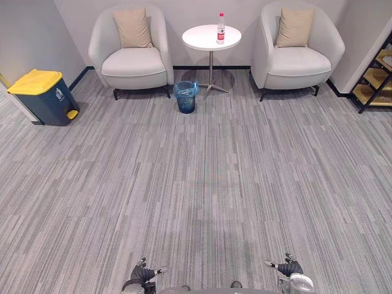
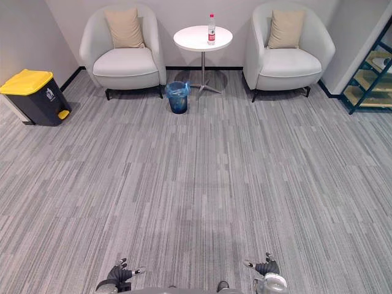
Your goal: Gather rubbish on tea table into small bin, then transfer packed bag to large trash can.
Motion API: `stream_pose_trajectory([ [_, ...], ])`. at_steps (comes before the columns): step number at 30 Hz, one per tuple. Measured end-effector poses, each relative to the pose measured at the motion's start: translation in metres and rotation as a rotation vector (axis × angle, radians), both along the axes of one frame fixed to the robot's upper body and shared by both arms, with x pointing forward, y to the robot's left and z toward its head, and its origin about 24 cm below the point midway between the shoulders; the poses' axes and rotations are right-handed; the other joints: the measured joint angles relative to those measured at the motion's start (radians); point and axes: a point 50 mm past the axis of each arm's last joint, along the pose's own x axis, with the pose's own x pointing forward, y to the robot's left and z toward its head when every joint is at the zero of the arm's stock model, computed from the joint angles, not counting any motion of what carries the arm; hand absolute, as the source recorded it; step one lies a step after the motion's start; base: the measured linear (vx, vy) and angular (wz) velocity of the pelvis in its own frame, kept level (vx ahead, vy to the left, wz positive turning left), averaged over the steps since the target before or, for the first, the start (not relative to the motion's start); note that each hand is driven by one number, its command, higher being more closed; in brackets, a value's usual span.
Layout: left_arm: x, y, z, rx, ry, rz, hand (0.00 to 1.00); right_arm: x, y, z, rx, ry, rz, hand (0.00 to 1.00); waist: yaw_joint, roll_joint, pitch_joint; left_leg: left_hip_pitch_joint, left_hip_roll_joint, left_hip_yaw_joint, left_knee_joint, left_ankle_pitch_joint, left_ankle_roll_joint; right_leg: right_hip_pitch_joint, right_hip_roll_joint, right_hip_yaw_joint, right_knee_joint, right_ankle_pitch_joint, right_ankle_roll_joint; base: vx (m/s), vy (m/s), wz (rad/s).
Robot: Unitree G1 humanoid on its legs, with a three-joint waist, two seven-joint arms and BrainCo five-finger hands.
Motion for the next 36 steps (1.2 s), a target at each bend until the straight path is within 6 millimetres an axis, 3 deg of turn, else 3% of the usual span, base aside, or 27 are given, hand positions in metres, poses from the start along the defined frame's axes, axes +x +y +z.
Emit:
stream_pose_trajectory([
  [11,-0.003,0.004,-0.001,0.008,0.014,0.001,0.0,-0.001,-0.006,0.001,-0.021,0.014,0.019,0.0,-0.001,-0.015,0.002,0.009,-0.015,0.0,-0.033,0.017,0.015,-0.005,-0.013,-0.002,0.0,0.0,0.001,-0.02,-0.004,0.0],
  [28,-0.002,0.004,0.0,0.01,0.012,-0.014,0.0,-0.001,-0.005,0.001,-0.024,0.021,0.025,0.0,0.0,-0.016,0.002,0.007,-0.016,0.034,-0.038,0.014,0.018,-0.028,-0.014,0.028,0.0,0.003,0.001,-0.02,-0.014,-0.05],
  [34,0.005,0.004,0.003,0.016,-0.013,-0.027,0.0,0.001,-0.005,0.001,-0.024,0.02,0.025,0.0,0.0,-0.023,0.005,-0.029,-0.015,0.079,-0.006,-0.016,0.039,-0.068,-0.013,0.069,0.0,0.007,0.004,0.0,-0.011,-0.22],
  [36,0.009,0.005,0.005,0.02,-0.033,-0.03,0.0,0.007,-0.004,0.003,-0.023,0.005,0.029,0.0,0.004,-0.028,0.009,-0.063,-0.011,0.104,0.054,-0.057,0.042,-0.085,-0.013,0.095,0.0,0.008,0.007,0.03,0.018,-0.35],
])
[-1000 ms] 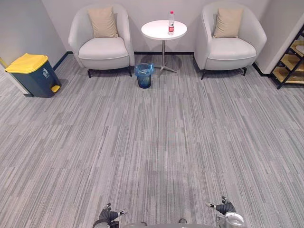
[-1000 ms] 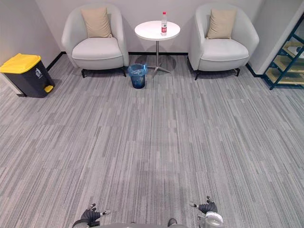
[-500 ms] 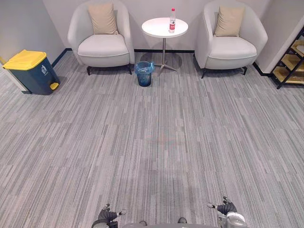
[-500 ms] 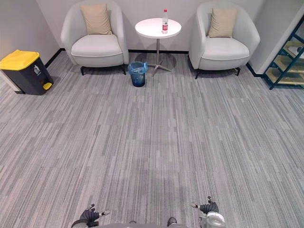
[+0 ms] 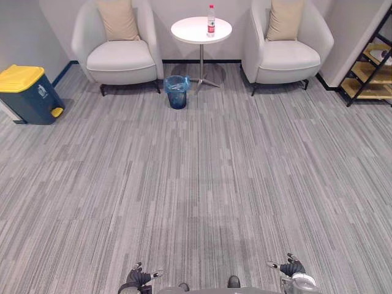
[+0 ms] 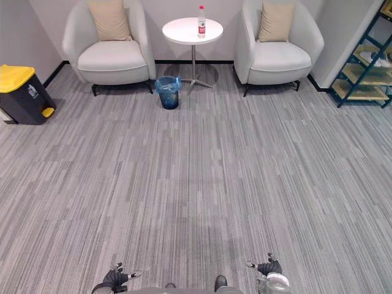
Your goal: Gather rubbish on tea table into small bin, then transfer packed bag to large trash can.
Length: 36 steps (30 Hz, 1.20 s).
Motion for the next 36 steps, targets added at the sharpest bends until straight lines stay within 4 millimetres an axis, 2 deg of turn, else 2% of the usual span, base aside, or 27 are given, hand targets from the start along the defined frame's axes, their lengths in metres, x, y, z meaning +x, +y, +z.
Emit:
stream_pose_trajectory([
  [2,0.002,0.001,0.001,0.002,-0.011,-0.001,0.0,0.006,0.0,0.003,-0.003,-0.021,0.003,0.0,0.0,0.002,0.002,-0.028,0.005,0.016,0.058,-0.04,0.007,-0.014,0.0,0.017,0.008,-0.006,0.008,0.06,0.026,-0.31],
  [4,0.009,0.0,0.004,0.003,-0.034,-0.008,0.0,0.012,-0.002,0.005,-0.008,-0.035,0.005,0.0,0.0,0.013,0.006,-0.059,0.011,0.025,0.117,-0.086,0.016,-0.055,-0.002,0.023,0.081,-0.049,0.029,0.08,0.044,-0.18],
  [6,0.014,-0.001,0.006,0.005,-0.055,-0.025,0.0,0.014,-0.004,0.006,-0.014,-0.041,0.006,0.0,0.005,0.028,0.017,-0.065,0.015,0.034,0.154,-0.118,0.026,-0.136,-0.01,0.015,0.258,-0.119,0.056,0.1,0.095,-0.19],
  [8,0.015,0.001,0.007,0.014,-0.055,-0.04,0.0,0.016,-0.004,0.007,-0.009,-0.047,0.0,0.0,0.005,0.033,0.025,-0.042,0.002,0.059,0.166,-0.123,0.024,-0.228,-0.044,-0.015,0.491,-0.164,0.092,0.12,0.136,-0.07],
  [9,0.016,0.002,0.008,0.018,-0.058,-0.042,0.0,0.017,-0.004,0.007,-0.005,-0.05,-0.006,0.0,0.005,0.035,0.039,-0.011,-0.009,0.059,0.16,-0.123,0.024,-0.27,-0.07,-0.034,0.633,-0.164,0.091,0.2,0.146,0.16],
  [10,0.02,0.006,0.01,0.031,-0.073,-0.051,0.0,0.017,-0.003,0.007,-0.003,-0.051,-0.004,0.0,-0.004,0.034,0.054,0.027,-0.021,0.047,0.149,-0.133,0.041,-0.327,-0.106,-0.078,0.777,-0.182,0.084,0.22,0.128,0.22],
  [12,0.023,0.01,0.012,0.044,-0.082,-0.052,0.0,0.019,-0.002,0.007,-0.001,-0.051,0.007,0.0,-0.004,0.036,0.065,0.067,-0.031,0.03,0.122,-0.148,0.057,-0.375,-0.126,-0.126,0.845,-0.243,0.062,0.18,0.048,0.23],
  [13,0.025,0.011,0.013,0.048,-0.087,-0.052,0.0,0.021,-0.002,0.008,-0.003,-0.055,0.01,0.0,-0.005,0.034,0.067,0.076,-0.032,0.024,0.116,-0.149,0.057,-0.388,-0.125,-0.14,0.835,-0.25,0.05,0.27,-0.008,0.37],
  [14,0.033,0.013,0.016,0.055,-0.106,-0.054,0.0,0.028,-0.005,0.011,-0.011,-0.068,0.013,0.0,-0.007,0.041,0.082,0.096,-0.015,0.004,0.099,-0.157,0.041,-0.423,-0.104,-0.185,0.754,-0.25,0.035,0.25,-0.042,0.35],
  [16,0.037,0.012,0.018,0.052,-0.116,-0.055,0.0,0.032,-0.007,0.013,-0.017,-0.076,0.015,0.0,-0.008,0.054,0.094,0.111,0.009,-0.001,0.094,-0.166,0.026,-0.446,-0.073,-0.199,0.672,-0.236,0.02,0.26,-0.067,0.23],
  [17,0.039,0.012,0.018,0.051,-0.12,-0.053,0.0,0.035,-0.008,0.015,-0.021,-0.082,0.016,0.0,-0.011,0.061,0.1,0.124,0.031,-0.006,0.093,-0.18,-0.001,-0.466,-0.037,-0.202,0.555,-0.184,0.001,0.36,-0.113,0.22],
  [18,0.038,0.013,0.018,0.051,-0.118,-0.052,0.0,0.032,-0.008,0.014,-0.02,-0.077,0.012,0.0,-0.011,0.05,0.096,0.139,0.037,-0.013,0.092,-0.192,-0.025,-0.471,-0.021,-0.195,0.449,-0.104,-0.018,0.39,-0.142,0.3],
  [19,0.037,0.013,0.017,0.051,-0.116,-0.05,0.0,0.03,-0.009,0.013,-0.02,-0.07,0.009,0.0,-0.015,0.035,0.094,0.151,0.038,-0.025,0.092,-0.202,-0.042,-0.472,-0.024,-0.184,0.435,-0.044,-0.039,0.42,-0.199,0.39],
  [20,0.036,0.008,0.015,0.035,-0.11,-0.046,0.0,0.026,-0.012,0.013,-0.027,-0.06,0.003,0.0,-0.021,0.047,0.098,0.17,0.057,-0.045,0.095,-0.214,-0.062,-0.471,-0.019,-0.188,0.482,-0.008,-0.102,0.35,-0.191,0.37],
  [21,0.036,0.001,0.014,0.015,-0.112,-0.044,0.0,0.027,-0.012,0.013,-0.025,-0.064,0.002,0.0,-0.031,0.067,0.098,0.156,0.089,-0.056,0.136,-0.202,-0.084,-0.471,-0.01,-0.214,0.518,-0.056,-0.116,0.54,-0.32,0.32],
  [23,0.038,-0.004,0.014,0.001,-0.118,-0.042,0.0,0.033,-0.005,0.014,-0.008,-0.081,0.007,0.0,-0.035,0.074,0.098,0.072,0.118,-0.056,0.331,-0.155,-0.153,-0.436,0.014,-0.232,0.5,-0.089,-0.143,0.52,-0.32,0.15],
  [24,0.039,-0.007,0.013,-0.009,-0.12,-0.037,0.0,0.034,-0.003,0.013,-0.004,-0.082,0.015,0.0,-0.034,0.083,0.104,-0.009,0.154,-0.068,0.539,-0.078,-0.134,-0.356,0.042,-0.247,0.436,-0.098,-0.146,0.48,-0.272,0.23],
  [25,0.039,-0.009,0.014,-0.016,-0.124,-0.038,0.0,0.031,-0.002,0.012,0.001,-0.08,0.009,0.0,-0.033,0.091,0.111,-0.082,0.203,-0.071,0.758,-0.034,-0.11,-0.251,0.075,-0.262,0.353,-0.096,-0.151,0.47,-0.254,0.23],
  [26,0.039,-0.009,0.014,-0.017,-0.126,-0.039,0.0,0.03,-0.001,0.012,0.005,-0.078,0.008,0.0,-0.028,0.09,0.112,-0.106,0.225,-0.054,0.84,-0.036,-0.107,-0.203,0.088,-0.261,0.322,-0.097,-0.153,0.52,-0.248,0.12],
  [27,0.039,-0.009,0.014,-0.02,-0.13,-0.041,0.0,0.03,-0.001,0.012,0.01,-0.089,0.004,0.0,-0.02,0.084,0.114,-0.154,0.258,-0.013,0.952,-0.048,-0.088,-0.118,0.104,-0.254,0.268,-0.099,-0.156,0.4,-0.188,-0.11],
  [29,0.04,-0.01,0.016,-0.026,-0.143,-0.046,0.0,0.035,-0.002,0.015,0.014,-0.121,-0.012,0.0,-0.001,0.077,0.118,-0.254,0.267,0.021,1.004,-0.068,-0.063,-0.04,0.108,-0.23,0.2,-0.105,-0.16,0.37,-0.127,-0.23],
  [31,0.044,-0.01,0.018,-0.025,-0.157,-0.045,0.0,0.045,-0.002,0.02,0.021,-0.155,-0.028,0.0,0.011,0.082,0.132,-0.385,0.242,0.036,0.927,-0.089,-0.044,0.013,0.102,-0.202,0.159,-0.112,-0.152,0.33,0.005,-0.33],
  [32,0.044,-0.01,0.018,-0.026,-0.158,-0.046,0.0,0.045,-0.002,0.02,0.026,-0.159,-0.038,0.0,0.018,0.077,0.14,-0.407,0.224,0.037,0.875,-0.091,-0.041,0.023,0.094,-0.193,0.157,-0.117,-0.145,0.31,0.099,-0.35],
  [33,0.046,-0.011,0.018,-0.028,-0.161,-0.046,0.0,0.044,-0.002,0.019,0.032,-0.158,-0.057,0.0,0.027,0.074,0.144,-0.43,0.178,0.039,0.726,-0.089,-0.044,0.043,0.072,-0.178,0.15,-0.13,-0.126,0.26,0.114,-0.25],
  [34,0.046,-0.012,0.018,-0.03,-0.161,-0.046,0.0,0.043,-0.002,0.019,0.032,-0.157,-0.062,0.0,0.026,0.068,0.148,-0.436,0.155,0.039,0.636,-0.082,-0.051,0.055,0.062,-0.175,0.146,-0.138,-0.115,0.42,0.226,-0.25],
  [35,0.043,-0.013,0.017,-0.036,-0.154,-0.041,0.0,0.04,-0.006,0.018,0.019,-0.151,-0.086,0.0,0.027,0.08,0.143,-0.432,0.104,0.03,0.346,-0.018,-0.085,0.08,0.046,-0.162,0.147,-0.178,-0.087,0.38,0.221,-0.18],
  [36,0.041,-0.014,0.016,-0.039,-0.149,-0.039,0.0,0.039,-0.007,0.018,0.017,-0.15,-0.093,0.0,0.03,0.091,0.138,-0.425,0.099,0.025,0.258,0.012,-0.087,0.089,0.05,-0.155,0.148,-0.19,-0.074,0.4,0.243,-0.27],
])
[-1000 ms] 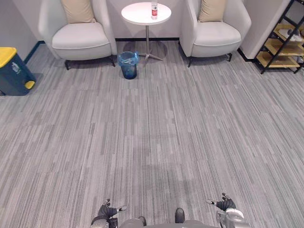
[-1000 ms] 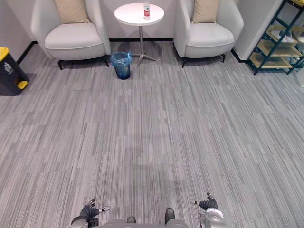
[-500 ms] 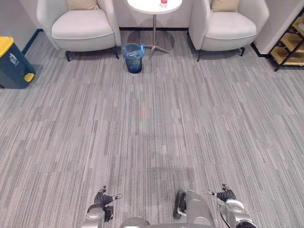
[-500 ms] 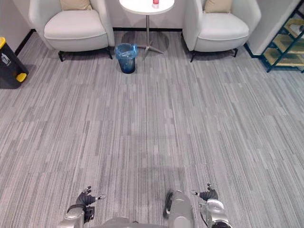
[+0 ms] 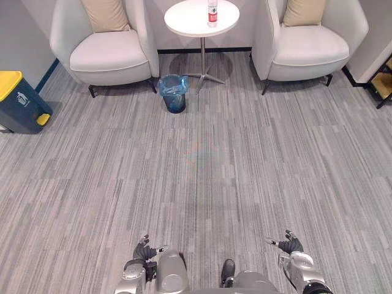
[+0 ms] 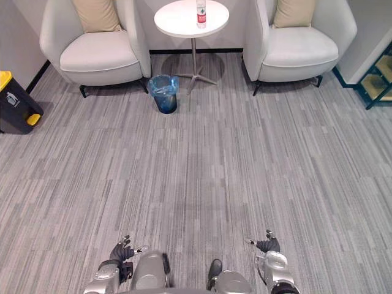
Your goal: Gather rubbish on tea table into small bin, then transfer packed bag to large trash can.
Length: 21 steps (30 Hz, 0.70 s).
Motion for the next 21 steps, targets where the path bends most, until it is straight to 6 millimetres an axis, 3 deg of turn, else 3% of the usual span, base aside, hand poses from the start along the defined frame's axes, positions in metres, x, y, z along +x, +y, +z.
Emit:
stream_pose_trajectory([
  [1,-0.002,0.0,-0.001,-0.001,0.007,0.003,0.0,-0.001,0.0,0.0,0.002,0.003,-0.005,0.0,0.009,0.005,-0.001,0.009,-0.005,-0.01,-0.035,0.077,0.018,0.008,0.0,0.015,0.003,-0.016,0.012,0.36,0.221,-0.47],
  [2,-0.007,0.001,-0.002,0.0,0.018,0.007,0.0,-0.003,0.005,-0.003,0.017,0.014,-0.001,0.0,0.03,-0.003,-0.007,0.038,-0.028,-0.008,-0.043,0.156,0.072,0.024,-0.014,0.052,0.009,-0.038,0.04,0.45,0.235,-0.43],
  [4,0.001,0.008,0.001,0.017,-0.002,0.015,0.0,-0.005,0.01,-0.005,0.028,0.021,0.01,0.0,0.042,-0.053,-0.014,-0.005,-0.075,-0.007,0.059,0.065,0.126,0.033,-0.063,0.069,0.026,-0.073,0.068,0.55,0.221,-0.04],
  [6,0.0,0.011,0.001,0.015,-0.002,0.04,0.0,-0.004,0.011,-0.005,0.029,0.02,0.013,0.0,0.057,-0.065,-0.014,0.0,-0.081,0.019,0.138,-0.016,0.137,0.002,-0.092,0.113,0.152,-0.108,0.09,0.44,0.181,-0.13],
  [8,-0.009,0.013,-0.002,0.011,0.029,0.058,0.0,0.001,0.016,-0.004,0.034,0.011,0.028,0.0,0.061,-0.068,-0.016,0.062,-0.089,0.041,0.14,-0.071,0.148,-0.092,-0.124,0.155,0.411,-0.108,0.142,0.38,0.17,-0.33],
  [9,-0.011,0.013,-0.003,0.012,0.037,0.062,0.0,0.0,0.018,-0.006,0.029,0.024,0.049,0.0,0.052,-0.077,-0.021,0.109,-0.11,0.043,0.121,-0.096,0.157,-0.165,-0.153,0.169,0.612,-0.077,0.237,0.54,0.159,0.11],
  [10,-0.011,0.014,-0.002,0.02,0.037,0.062,0.0,0.0,0.02,-0.007,0.026,0.033,0.062,0.0,0.037,-0.082,-0.023,0.159,-0.131,0.034,0.102,-0.116,0.168,-0.23,-0.179,0.161,0.78,-0.073,0.241,0.55,0.128,0.22],
  [11,-0.01,0.014,-0.002,0.022,0.035,0.062,0.0,-0.002,0.02,-0.008,0.025,0.041,0.067,0.0,0.032,-0.081,-0.023,0.186,-0.135,0.033,0.093,-0.124,0.178,-0.252,-0.188,0.143,0.837,-0.082,0.22,0.56,0.073,0.27],
  [13,-0.009,0.015,-0.002,0.022,0.032,0.069,0.0,-0.004,0.023,-0.01,0.017,0.071,0.098,0.0,0.017,-0.078,-0.022,0.312,-0.133,0.031,0.03,-0.136,0.178,-0.336,-0.21,0.027,0.885,-0.133,0.126,0.46,-0.003,0.09],
  [15,-0.002,0.015,0.001,0.024,0.01,0.066,0.0,-0.005,0.023,-0.01,0.011,0.079,0.107,0.0,0.014,-0.069,-0.021,0.377,-0.11,0.028,-0.015,-0.137,0.174,-0.411,-0.193,-0.06,0.806,-0.159,0.078,0.46,-0.076,0.03],
  [17,0.003,0.014,0.003,0.02,-0.003,0.063,0.0,-0.002,0.021,-0.009,0.004,0.074,0.109,0.0,0.007,-0.05,-0.018,0.424,-0.073,0.023,-0.034,-0.146,0.158,-0.481,-0.153,-0.105,0.67,-0.153,0.064,0.47,-0.12,0.09],
  [18,0.001,0.014,0.002,0.021,-0.001,0.065,0.0,0.0,0.021,-0.008,0.003,0.069,0.111,0.0,-0.01,-0.048,-0.017,0.46,-0.053,0.018,-0.051,-0.148,0.155,-0.514,-0.124,-0.099,0.549,-0.113,0.042,0.49,-0.173,0.28],
  [20,-0.003,0.016,0.001,0.024,0.009,0.068,0.0,-0.006,0.019,-0.01,0.001,0.086,0.105,0.0,-0.033,-0.056,-0.022,0.52,-0.036,0.005,-0.075,-0.161,0.096,-0.519,-0.087,-0.068,0.326,0.022,0.045,0.53,-0.219,0.39],
  [21,-0.006,0.018,0.001,0.03,0.017,0.07,0.0,-0.014,0.018,-0.013,0.002,0.105,0.1,0.0,-0.036,-0.074,-0.03,0.549,-0.043,-0.009,-0.082,-0.178,0.064,-0.513,-0.089,-0.042,0.244,0.181,0.018,0.6,-0.263,0.24],
])
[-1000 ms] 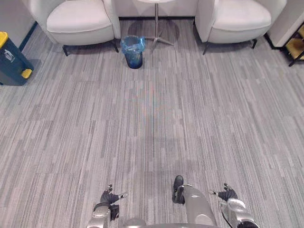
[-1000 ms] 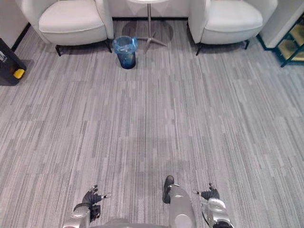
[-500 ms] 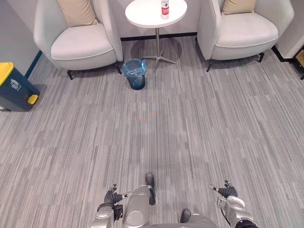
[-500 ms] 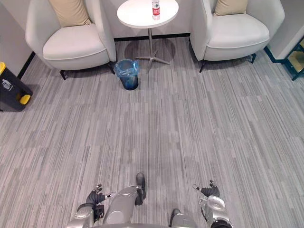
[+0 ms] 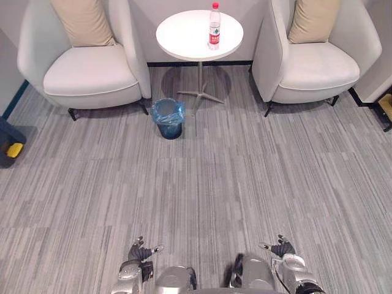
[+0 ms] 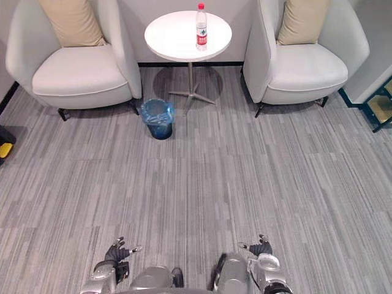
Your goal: Gather rubbish on tea table into small bin, then transfer packed bag to large trash can.
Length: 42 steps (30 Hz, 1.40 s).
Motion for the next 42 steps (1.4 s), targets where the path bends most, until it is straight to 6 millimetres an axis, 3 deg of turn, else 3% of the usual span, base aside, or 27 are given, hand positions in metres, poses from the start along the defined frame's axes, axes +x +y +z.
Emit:
stream_pose_trajectory([
  [1,-0.002,-0.007,-0.004,-0.02,0.018,0.005,0.0,-0.007,-0.011,0.0,-0.025,0.023,-0.01,0.0,0.005,0.041,-0.01,0.034,0.046,-0.027,0.003,-0.02,-0.044,-0.003,0.031,-0.005,0.077,0.029,-0.077,0.59,-0.256,0.17],
  [3,0.0,-0.006,-0.003,-0.019,0.013,0.006,0.0,-0.001,-0.012,0.003,-0.028,-0.002,-0.011,0.0,-0.005,0.053,-0.019,0.0,0.08,-0.053,0.063,0.002,-0.081,-0.007,0.053,-0.024,0.097,-0.028,-0.093,0.51,-0.27,0.1],
  [4,0.006,-0.008,-0.001,-0.024,-0.001,0.003,0.0,0.001,-0.012,0.004,-0.028,-0.011,-0.015,0.0,-0.001,0.065,-0.023,-0.055,0.113,-0.081,0.179,0.028,-0.115,0.016,0.082,-0.042,0.081,-0.05,-0.111,0.48,-0.291,0.11],
  [5,0.01,-0.01,0.0,-0.029,-0.011,0.005,0.0,-0.001,-0.012,0.003,-0.024,-0.005,-0.023,0.0,0.002,0.072,-0.019,-0.102,0.133,-0.113,0.309,0.073,-0.121,0.058,0.106,-0.052,0.049,-0.06,-0.122,0.54,-0.293,0.15],
  [6,0.009,-0.01,-0.001,-0.031,-0.01,0.011,0.0,-0.004,-0.009,0.001,-0.018,0.005,-0.02,0.0,0.004,0.073,-0.017,-0.175,0.16,-0.147,0.501,0.16,-0.112,0.143,0.133,-0.061,-0.014,-0.068,-0.129,0.43,-0.21,0.17],
  [9,0.005,-0.011,-0.002,-0.037,-0.005,0.013,0.0,-0.006,-0.006,-0.001,-0.011,0.007,-0.018,0.0,0.016,0.064,-0.011,-0.314,0.199,-0.11,0.796,0.13,-0.076,0.318,0.177,-0.047,-0.136,-0.079,-0.145,0.37,-0.165,-0.07],
  [11,0.008,-0.013,0.0,-0.042,-0.02,0.012,0.0,0.0,-0.005,0.002,-0.006,-0.012,-0.02,0.0,0.037,0.057,-0.006,-0.409,0.189,-0.069,0.793,0.113,-0.049,0.376,0.186,-0.014,-0.184,-0.081,-0.148,0.32,-0.087,-0.4],
  [14,0.013,-0.015,0.002,-0.047,-0.04,0.01,0.0,0.011,-0.003,0.005,0.0,-0.038,-0.021,0.0,0.061,0.055,0.009,-0.515,0.121,-0.052,0.541,0.088,-0.041,0.434,0.18,0.032,-0.234,-0.087,-0.136,0.29,0.045,-0.41],
  [16,0.01,-0.018,0.0,-0.056,-0.031,0.011,0.0,0.012,-0.005,0.006,0.0,-0.044,-0.041,0.0,0.063,0.054,0.016,-0.516,0.045,-0.035,0.17,0.136,-0.063,0.463,0.151,0.057,-0.248,-0.114,-0.105,0.33,0.17,-0.24],
  [17,0.009,-0.019,0.0,-0.058,-0.029,0.012,0.0,0.011,-0.005,0.006,-0.003,-0.043,-0.042,0.0,0.064,0.058,0.017,-0.514,0.034,-0.033,0.086,0.163,-0.062,0.469,0.148,0.064,-0.249,-0.128,-0.1,0.34,0.209,-0.34],
  [18,0.007,-0.019,-0.001,-0.059,-0.023,0.014,0.0,0.011,-0.006,0.006,-0.005,-0.04,-0.042,0.0,0.078,0.071,0.02,-0.49,0.027,-0.025,-0.027,0.252,-0.058,0.488,0.144,0.085,-0.245,-0.146,-0.078,0.39,0.221,-0.48],
  [19,0.003,-0.018,-0.002,-0.057,-0.013,0.019,0.0,0.008,-0.004,0.004,-0.002,-0.031,-0.035,0.0,0.094,0.066,0.02,-0.454,0.016,-0.007,-0.056,0.34,-0.026,0.511,0.132,0.115,-0.244,-0.167,-0.049,0.42,0.22,-0.44],
  [20,0.0,-0.017,-0.003,-0.056,-0.008,0.023,0.0,0.007,-0.003,0.004,0.001,-0.029,-0.034,0.0,0.098,0.059,0.018,-0.455,0.003,-0.01,-0.044,0.351,-0.002,0.516,0.119,0.121,-0.242,-0.181,-0.035,0.44,0.206,-0.25],
  [21,0.001,-0.017,-0.002,-0.055,-0.01,0.023,0.0,0.008,-0.001,0.004,0.005,-0.03,-0.033,0.0,0.101,0.045,0.015,-0.472,-0.018,-0.011,0.002,0.32,0.043,0.519,0.098,0.121,-0.234,-0.202,-0.018,0.44,0.188,0.03],
  [22,0.004,-0.014,-0.001,-0.05,-0.019,0.023,0.0,0.004,-0.001,0.002,0.005,-0.022,-0.035,0.0,0.108,0.027,0.011,-0.492,-0.041,0.0,0.081,0.246,0.061,0.515,0.062,0.124,-0.187,-0.245,0.014,0.45,0.173,-0.01],
  [23,0.004,-0.014,-0.001,-0.049,-0.018,0.023,0.0,0.005,-0.002,0.002,0.005,-0.022,-0.035,0.0,0.113,0.022,0.011,-0.49,-0.049,0.007,0.106,0.22,0.064,0.503,0.051,0.135,-0.138,-0.265,0.033,0.44,0.167,-0.06],
  [25,-0.006,-0.01,-0.004,-0.043,0.007,0.026,0.0,0.011,0.003,0.004,0.014,-0.036,-0.014,0.0,0.11,0.018,0.007,-0.427,-0.066,0.034,0.13,0.142,0.087,0.398,0.008,0.196,0.191,-0.288,0.126,0.41,0.181,-0.22],
  [27,-0.012,-0.006,-0.005,-0.031,0.026,0.022,0.0,0.011,0.007,0.003,0.014,-0.03,0.013,0.0,0.105,0.006,0.001,-0.354,-0.088,0.037,0.122,0.099,0.107,0.302,-0.037,0.209,0.464,-0.239,0.237,0.44,0.141,-0.06],
  [28,-0.014,-0.005,-0.005,-0.026,0.031,0.018,0.0,0.009,0.007,0.002,0.013,-0.023,0.013,0.0,0.1,0.003,-0.001,-0.317,-0.097,0.034,0.121,0.077,0.114,0.272,-0.062,0.191,0.568,-0.248,0.221,0.55,0.107,0.25],
  [29,-0.016,-0.002,-0.005,-0.019,0.037,0.02,0.0,0.006,0.006,0.001,0.007,-0.01,0.02,0.0,0.085,0.002,-0.003,-0.25,-0.105,0.023,0.102,0.059,0.122,0.23,-0.097,0.127,0.653,-0.283,0.156,0.55,0.064,0.32],
  [31,-0.015,0.0,-0.005,-0.015,0.036,0.02,0.0,0.006,0.006,0.001,0.001,-0.008,0.03,0.0,0.074,0.007,-0.004,-0.186,-0.103,0.004,0.058,0.057,0.122,0.184,-0.103,0.068,0.635,-0.314,0.1,0.45,0.009,0.3],
  [34,-0.013,0.0,-0.004,-0.016,0.03,0.021,0.0,0.008,0.005,0.002,-0.003,-0.014,0.031,0.0,0.052,0.024,-0.004,-0.112,-0.064,-0.025,0.023,0.057,0.121,0.082,-0.036,0.036,0.437,-0.331,0.062,0.38,-0.065,0.3],
  [36,-0.01,-0.001,-0.004,-0.019,0.026,0.019,0.0,0.004,0.004,0.001,-0.005,-0.003,0.026,0.0,0.047,0.025,-0.003,-0.072,-0.044,-0.06,0.015,0.054,0.114,0.053,0.009,0.063,0.235,-0.271,0.034,0.41,-0.149,0.5],
  [37,-0.011,-0.001,-0.004,-0.017,0.029,0.02,0.0,-0.003,0.002,-0.002,-0.006,0.015,0.02,0.0,0.032,0.012,-0.01,-0.048,-0.045,-0.078,0.014,0.042,0.072,0.069,0.03,0.1,0.062,-0.161,0.042,0.43,-0.213,0.68],
  [38,-0.013,0.0,-0.005,-0.015,0.035,0.021,0.0,-0.007,0.001,-0.003,-0.007,0.025,0.016,0.0,0.026,0.003,-0.013,-0.04,-0.052,-0.096,0.015,0.028,0.048,0.076,0.028,0.118,0.019,-0.034,0.035,0.55,-0.256,0.75],
  [39,-0.016,-0.008,-0.009,-0.037,0.062,0.02,0.0,-0.013,-0.009,-0.003,-0.026,0.04,-0.007,0.0,0.023,0.037,-0.023,-0.019,-0.022,-0.127,0.011,0.006,0.012,0.075,0.048,0.108,0.066,-0.011,-0.018,0.52,-0.259,0.36],
  [42,-0.013,-0.014,-0.011,-0.054,0.064,0.02,0.0,-0.009,-0.011,0.0,-0.018,0.008,-0.046,0.0,0.014,0.057,-0.036,-0.059,0.027,-0.173,0.099,0.033,-0.035,0.095,0.071,0.05,0.084,-0.097,-0.046,0.36,-0.226,0.42],
])
